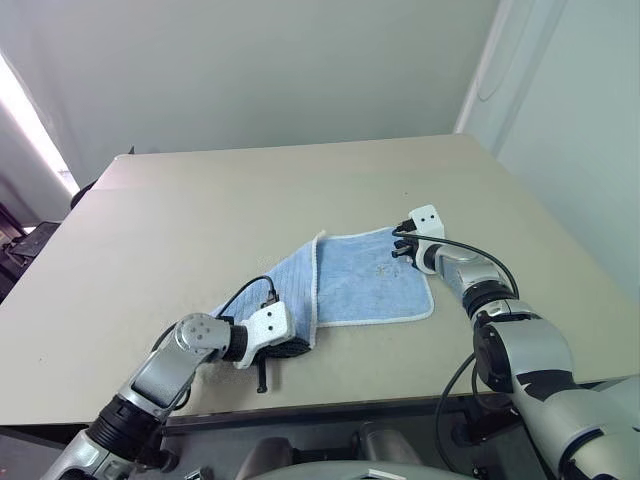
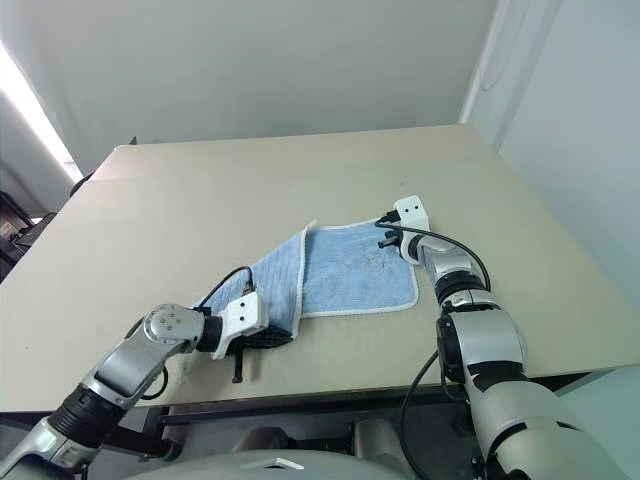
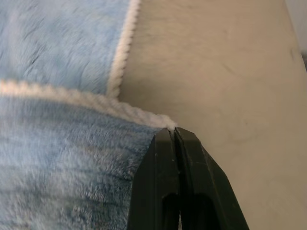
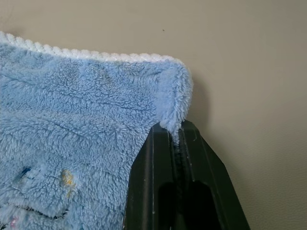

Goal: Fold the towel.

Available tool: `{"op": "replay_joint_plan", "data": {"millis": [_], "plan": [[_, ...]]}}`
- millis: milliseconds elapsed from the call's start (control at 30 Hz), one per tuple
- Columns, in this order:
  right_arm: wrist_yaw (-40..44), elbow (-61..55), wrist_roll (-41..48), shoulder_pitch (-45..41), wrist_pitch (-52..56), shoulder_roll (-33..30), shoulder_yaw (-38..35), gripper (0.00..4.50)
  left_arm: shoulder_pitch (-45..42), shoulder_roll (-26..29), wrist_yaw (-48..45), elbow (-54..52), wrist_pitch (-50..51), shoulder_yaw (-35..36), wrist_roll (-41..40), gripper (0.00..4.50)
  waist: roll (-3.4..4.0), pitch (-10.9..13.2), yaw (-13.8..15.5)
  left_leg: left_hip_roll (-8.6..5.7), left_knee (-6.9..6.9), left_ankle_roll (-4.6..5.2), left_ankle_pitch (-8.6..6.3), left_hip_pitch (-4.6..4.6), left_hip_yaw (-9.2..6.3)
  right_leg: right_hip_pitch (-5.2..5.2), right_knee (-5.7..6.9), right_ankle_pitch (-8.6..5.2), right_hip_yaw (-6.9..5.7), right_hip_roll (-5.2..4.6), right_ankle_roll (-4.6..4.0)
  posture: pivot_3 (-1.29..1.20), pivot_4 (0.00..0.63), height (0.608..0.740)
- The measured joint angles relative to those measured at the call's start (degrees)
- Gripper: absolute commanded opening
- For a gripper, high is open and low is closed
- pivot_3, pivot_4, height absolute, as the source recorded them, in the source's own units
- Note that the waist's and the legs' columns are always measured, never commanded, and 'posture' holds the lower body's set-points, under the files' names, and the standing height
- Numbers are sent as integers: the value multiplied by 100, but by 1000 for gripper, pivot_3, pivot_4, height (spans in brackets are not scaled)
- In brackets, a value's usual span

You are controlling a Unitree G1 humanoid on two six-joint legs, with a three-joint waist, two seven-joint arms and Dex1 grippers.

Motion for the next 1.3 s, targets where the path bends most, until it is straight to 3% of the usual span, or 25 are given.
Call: {"op": "replay_joint_plan", "data": {"millis": [100, 300, 467, 733, 833, 1033, 1167, 1300], "plan": [[82, -42, 34, 0, -14, 0, -24, 0, 0, -16, 43, 82, 461, 540, -454, 41, -7, 5, -14, 7, -1, 0, 0, -13, -5, -31, 2, 0, -2, 5, -1, 0, 0, 740], [268, -113, 116, 2, -67, -59, -46, 0, -326, 465, 15, 123, 1273, 2443, -1731, 41, -8, 5, -24, 5, -1, -1, 1, -88, -4, -111, 9, 16, -2, 2, 18, 0, 0, 740], [292, -114, 121, 3, -236, -91, -56, 0, -841, 886, 93, 1022, 1347, 3259, -1938, 41, -4, 9, -43, -1, -6, -1, 0, -96, -4, -112, -11, 15, -2, 0, 17, 0, 0, 740], [93, -135, 232, -240, -983, -53, -284, 0, -2452, 494, 1139, 3568, 63, 3331, -1155, 41, -8, 11, 0, -4, -14, -5, 1, -105, -8, -122, -14, 32, -6, -13, 1, 0, 0, 740], [-203, -104, 227, -376, -1284, 9, -309, 0, -3209, 123, 1745, 4856, -939, 3289, -709, 41, -9, 11, 12, -4, -19, -13, 4, -116, -10, -137, -12, 34, -7, -15, 0, 0, 0, 740], [-933, 165, 234, -773, -1851, 109, -520, 0, -4534, -292, 2665, 6848, -2520, 3271, -157, 41, -17, 6, 4, -8, -18, -53, 27, -236, -6, -264, 5, 69, -3, -26, -3, 0, 0, 740], [-1392, 205, 213, -1117, -2544, 100, -586, 0, -5017, -328, 2848, 7370, -3457, 3240, 98, 41, -17, 6, -4, -8, -20, -61, 31, -287, -5, -316, 7, 75, -2, -27, -3, 0, 0, 740], [-1032, 49, 229, -1132, -3489, -9, -635, 0, -4884, -138, 2020, 7344, -4140, 3214, 161, 41, -18, 4, -11, -7, -26, -61, 31, -287, -2, -311, -3, 75, -3, -26, -2, 0, 0, 740]]}}
